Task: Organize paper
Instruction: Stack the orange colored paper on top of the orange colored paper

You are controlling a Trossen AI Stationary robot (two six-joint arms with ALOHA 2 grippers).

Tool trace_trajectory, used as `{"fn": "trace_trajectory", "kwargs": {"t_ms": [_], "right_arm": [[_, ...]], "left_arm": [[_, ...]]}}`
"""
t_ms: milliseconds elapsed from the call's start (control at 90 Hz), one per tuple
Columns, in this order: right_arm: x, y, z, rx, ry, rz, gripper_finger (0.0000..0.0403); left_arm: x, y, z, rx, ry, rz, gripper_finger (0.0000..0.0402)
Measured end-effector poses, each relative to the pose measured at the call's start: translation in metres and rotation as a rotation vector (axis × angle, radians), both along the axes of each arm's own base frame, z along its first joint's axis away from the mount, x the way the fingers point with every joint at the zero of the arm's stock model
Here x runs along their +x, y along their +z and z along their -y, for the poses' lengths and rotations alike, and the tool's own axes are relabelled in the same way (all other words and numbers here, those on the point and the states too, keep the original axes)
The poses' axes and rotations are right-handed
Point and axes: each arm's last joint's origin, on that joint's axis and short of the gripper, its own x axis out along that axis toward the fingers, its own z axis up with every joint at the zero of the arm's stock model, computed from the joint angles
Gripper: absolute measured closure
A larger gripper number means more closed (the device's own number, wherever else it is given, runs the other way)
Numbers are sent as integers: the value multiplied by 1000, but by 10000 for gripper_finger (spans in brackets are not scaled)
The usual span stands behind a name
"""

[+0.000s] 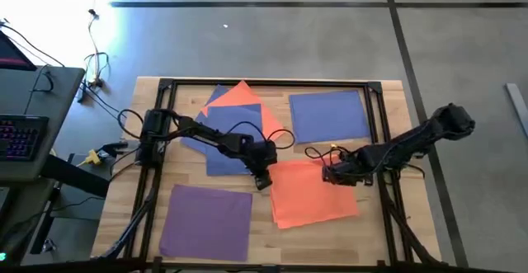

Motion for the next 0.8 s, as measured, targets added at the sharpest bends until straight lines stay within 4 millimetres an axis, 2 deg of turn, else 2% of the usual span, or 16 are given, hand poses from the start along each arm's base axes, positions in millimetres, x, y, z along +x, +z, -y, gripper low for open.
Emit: {"fn": "trace_trajectory", "kwargs": {"t_ms": [100, 189, 289, 389, 467, 622, 800], "right_arm": [[14, 12, -10, 55, 292, 162, 403], [26, 22, -29, 97, 608, 422, 403], [37, 31, -55, 33, 902, 723, 403], [41, 25, -80, -46, 1178, 884, 403], [43, 11, -95, -62, 1316, 921, 403], [56, -17, -114, -108, 1482, 863, 403], [76, -40, -115, -177, 1482, 777, 403]], "left_arm": [[0, 0, 0, 0, 1, -1, 402], [0, 0, 0, 4, -6, 2, 402], [0, 0, 0, 5, -12, 3, 402], [0, 0, -1, 4, -12, 2, 402], [0, 0, -2, -10, -12, -1, 402], [0, 0, -2, -22, -5, -6, 402], [0, 0, -2, -25, -4, -9, 402]]}}
